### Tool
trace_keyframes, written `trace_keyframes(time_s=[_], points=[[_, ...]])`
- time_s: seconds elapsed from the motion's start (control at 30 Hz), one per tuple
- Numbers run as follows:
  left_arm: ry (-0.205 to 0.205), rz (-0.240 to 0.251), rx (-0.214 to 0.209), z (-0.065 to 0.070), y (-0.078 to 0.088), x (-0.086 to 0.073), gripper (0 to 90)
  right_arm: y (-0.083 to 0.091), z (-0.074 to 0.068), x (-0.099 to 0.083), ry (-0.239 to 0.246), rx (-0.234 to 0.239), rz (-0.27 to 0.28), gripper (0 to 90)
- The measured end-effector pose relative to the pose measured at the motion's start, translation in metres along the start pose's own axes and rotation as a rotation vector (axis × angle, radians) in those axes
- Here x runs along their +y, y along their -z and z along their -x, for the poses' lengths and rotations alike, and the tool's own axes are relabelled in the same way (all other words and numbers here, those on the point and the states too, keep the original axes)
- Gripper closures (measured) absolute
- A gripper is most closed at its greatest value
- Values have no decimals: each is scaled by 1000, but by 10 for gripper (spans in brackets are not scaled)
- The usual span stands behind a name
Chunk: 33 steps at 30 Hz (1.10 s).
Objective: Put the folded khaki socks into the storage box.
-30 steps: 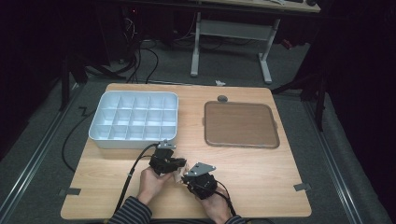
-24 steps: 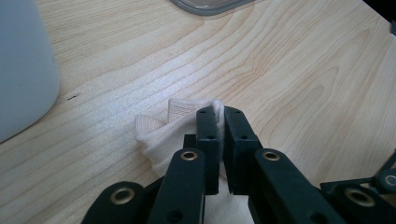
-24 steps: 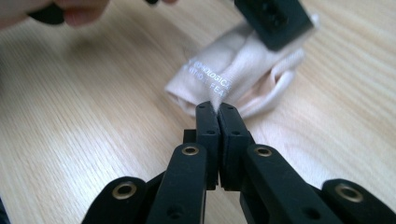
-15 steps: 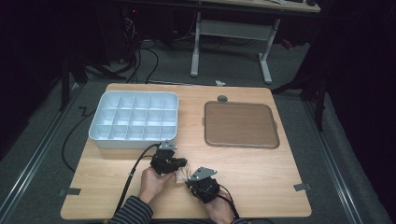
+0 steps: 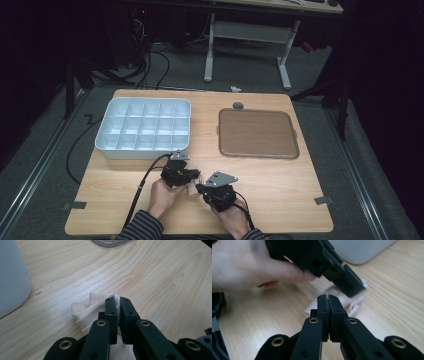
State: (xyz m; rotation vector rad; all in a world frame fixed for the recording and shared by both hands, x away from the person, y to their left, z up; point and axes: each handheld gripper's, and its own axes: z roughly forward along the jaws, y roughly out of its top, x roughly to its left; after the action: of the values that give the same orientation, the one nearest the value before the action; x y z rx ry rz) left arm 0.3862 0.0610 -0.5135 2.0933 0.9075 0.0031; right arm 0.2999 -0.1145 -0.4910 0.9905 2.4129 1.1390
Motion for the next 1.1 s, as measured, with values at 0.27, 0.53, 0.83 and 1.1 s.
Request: trace_keyframes(time_s=[0.27, 0.53, 0.83, 1.1], points=[[2, -8, -17, -1, 3, 0, 856, -23, -3, 6, 55, -22, -53, 895], [12, -8, -36, -1, 4, 1, 829, -28, 1, -9, 36, -30, -83, 900], [14, 46, 0, 4, 20, 1, 659, -28, 3, -10, 19, -20, -78, 900], [55, 30, 45, 0, 23, -13, 542, -27, 6, -9, 7, -7, -64, 874]])
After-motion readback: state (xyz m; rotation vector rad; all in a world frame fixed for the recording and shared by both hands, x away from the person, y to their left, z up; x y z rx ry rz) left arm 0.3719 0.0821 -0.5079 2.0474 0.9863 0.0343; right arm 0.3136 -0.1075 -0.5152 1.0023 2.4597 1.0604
